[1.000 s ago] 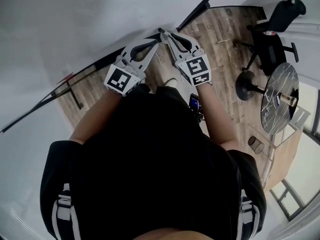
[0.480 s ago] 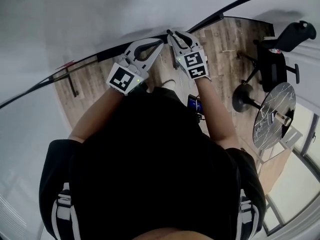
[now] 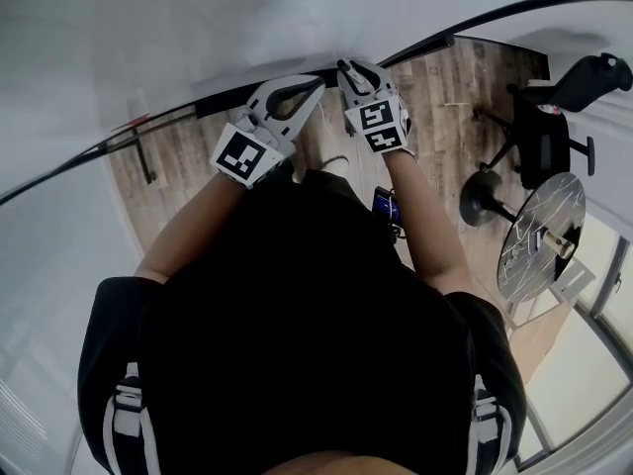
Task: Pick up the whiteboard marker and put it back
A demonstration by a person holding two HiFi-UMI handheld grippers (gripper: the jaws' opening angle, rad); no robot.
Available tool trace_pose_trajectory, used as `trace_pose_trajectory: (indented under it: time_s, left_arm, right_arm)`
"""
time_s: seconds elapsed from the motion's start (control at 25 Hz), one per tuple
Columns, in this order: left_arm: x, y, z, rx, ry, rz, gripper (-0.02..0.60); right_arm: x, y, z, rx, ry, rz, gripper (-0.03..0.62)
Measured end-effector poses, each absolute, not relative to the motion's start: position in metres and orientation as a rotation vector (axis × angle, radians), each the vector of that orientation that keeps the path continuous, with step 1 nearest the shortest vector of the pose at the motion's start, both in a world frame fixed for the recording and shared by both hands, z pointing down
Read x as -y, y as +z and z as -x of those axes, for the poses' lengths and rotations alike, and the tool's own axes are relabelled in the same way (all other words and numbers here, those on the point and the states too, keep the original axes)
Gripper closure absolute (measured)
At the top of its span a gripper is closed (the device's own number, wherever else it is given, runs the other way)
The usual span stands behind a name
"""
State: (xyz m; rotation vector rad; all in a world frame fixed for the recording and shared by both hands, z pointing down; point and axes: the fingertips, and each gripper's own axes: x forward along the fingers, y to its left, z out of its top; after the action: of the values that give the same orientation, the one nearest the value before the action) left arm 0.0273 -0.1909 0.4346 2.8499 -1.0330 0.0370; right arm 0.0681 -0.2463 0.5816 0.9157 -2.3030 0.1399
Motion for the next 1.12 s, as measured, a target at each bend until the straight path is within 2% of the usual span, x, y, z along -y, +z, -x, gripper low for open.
trace_pose_trajectory:
  time_s: [0.68,1.12]
  left_arm:
    - [0.189,0.44,-0.018,1.06,0.043,-2.829,0.578]
    - [0.186,0.44,-0.014,1.068,0.044,-2.818,0.578]
  right_arm:
    - [0.251,0.607,-0.068,2.195,0.055,-0.927,0.5]
    - [0.253,0.596,-0.071,2.207,0.041,-0.991,0.526]
